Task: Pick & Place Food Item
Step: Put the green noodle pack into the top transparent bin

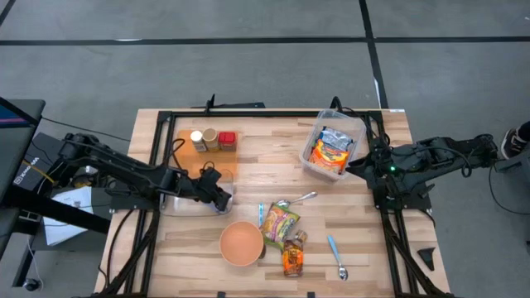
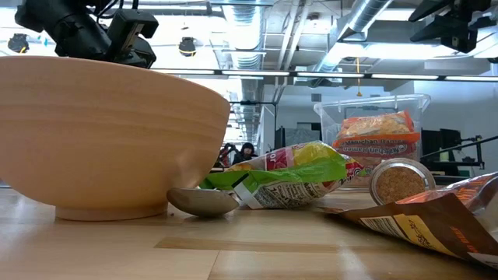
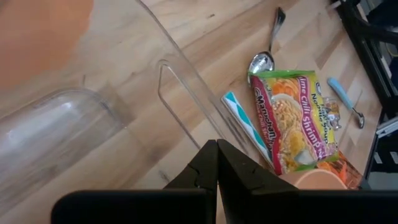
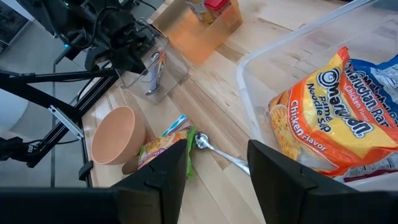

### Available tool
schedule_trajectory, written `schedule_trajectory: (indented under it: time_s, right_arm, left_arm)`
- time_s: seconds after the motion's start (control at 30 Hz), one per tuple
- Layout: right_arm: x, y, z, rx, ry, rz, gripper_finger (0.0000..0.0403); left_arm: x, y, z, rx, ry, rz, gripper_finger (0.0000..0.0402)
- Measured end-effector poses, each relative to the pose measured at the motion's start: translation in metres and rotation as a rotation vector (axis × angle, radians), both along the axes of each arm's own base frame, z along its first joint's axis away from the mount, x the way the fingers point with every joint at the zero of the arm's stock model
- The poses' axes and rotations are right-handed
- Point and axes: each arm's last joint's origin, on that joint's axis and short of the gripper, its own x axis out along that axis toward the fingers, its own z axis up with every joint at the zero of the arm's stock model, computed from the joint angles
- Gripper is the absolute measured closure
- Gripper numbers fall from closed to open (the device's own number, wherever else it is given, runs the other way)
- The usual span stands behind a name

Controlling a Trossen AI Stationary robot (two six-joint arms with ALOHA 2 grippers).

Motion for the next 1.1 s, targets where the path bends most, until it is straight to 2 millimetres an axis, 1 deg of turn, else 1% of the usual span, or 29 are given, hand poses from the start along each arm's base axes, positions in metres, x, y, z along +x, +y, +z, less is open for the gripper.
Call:
schedule_trajectory:
  time_s: [0.33,0.43,0.6,1.1]
  right_arm:
    - [0.000,0.000,0.000,-0.012,0.003,0.009,0.0240]
    - [0.000,0.000,0.000,-0.011,0.004,0.011,0.0240]
    - [0.000,0.000,0.000,-0.014,0.004,0.013,0.0240]
    - [0.000,0.000,0.000,-0.017,0.005,0.015,0.0240]
  left_arm:
    - [0.002,-0.001,0.002,-0.015,-0.027,-0.009,0.0401]
    - [0.002,-0.002,0.002,-0.017,-0.021,-0.039,0.0401]
    - [0.000,-0.009,0.002,-0.025,-0.009,-0.126,0.0401]
    - [-0.004,-0.026,0.002,-0.054,-0.012,-0.235,0.0401]
